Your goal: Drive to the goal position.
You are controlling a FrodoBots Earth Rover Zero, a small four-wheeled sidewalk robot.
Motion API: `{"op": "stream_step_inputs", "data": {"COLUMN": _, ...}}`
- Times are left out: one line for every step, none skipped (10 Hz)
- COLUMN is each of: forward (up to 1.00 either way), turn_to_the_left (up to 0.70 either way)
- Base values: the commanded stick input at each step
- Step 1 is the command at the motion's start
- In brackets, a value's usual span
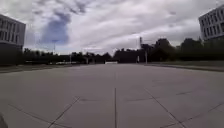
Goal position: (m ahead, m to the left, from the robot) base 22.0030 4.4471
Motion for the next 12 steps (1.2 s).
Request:
{"op": "stream_step_inputs", "data": {"forward": 0.70, "turn_to_the_left": 0.01}}
{"op": "stream_step_inputs", "data": {"forward": 0.70, "turn_to_the_left": 0.01}}
{"op": "stream_step_inputs", "data": {"forward": 0.70, "turn_to_the_left": 0.01}}
{"op": "stream_step_inputs", "data": {"forward": 0.70, "turn_to_the_left": 0.01}}
{"op": "stream_step_inputs", "data": {"forward": 0.70, "turn_to_the_left": 0.01}}
{"op": "stream_step_inputs", "data": {"forward": 0.70, "turn_to_the_left": 0.01}}
{"op": "stream_step_inputs", "data": {"forward": 0.70, "turn_to_the_left": 0.01}}
{"op": "stream_step_inputs", "data": {"forward": 0.70, "turn_to_the_left": 0.01}}
{"op": "stream_step_inputs", "data": {"forward": 0.70, "turn_to_the_left": 0.01}}
{"op": "stream_step_inputs", "data": {"forward": 0.70, "turn_to_the_left": 0.01}}
{"op": "stream_step_inputs", "data": {"forward": 0.70, "turn_to_the_left": 0.01}}
{"op": "stream_step_inputs", "data": {"forward": 0.70, "turn_to_the_left": 0.01}}
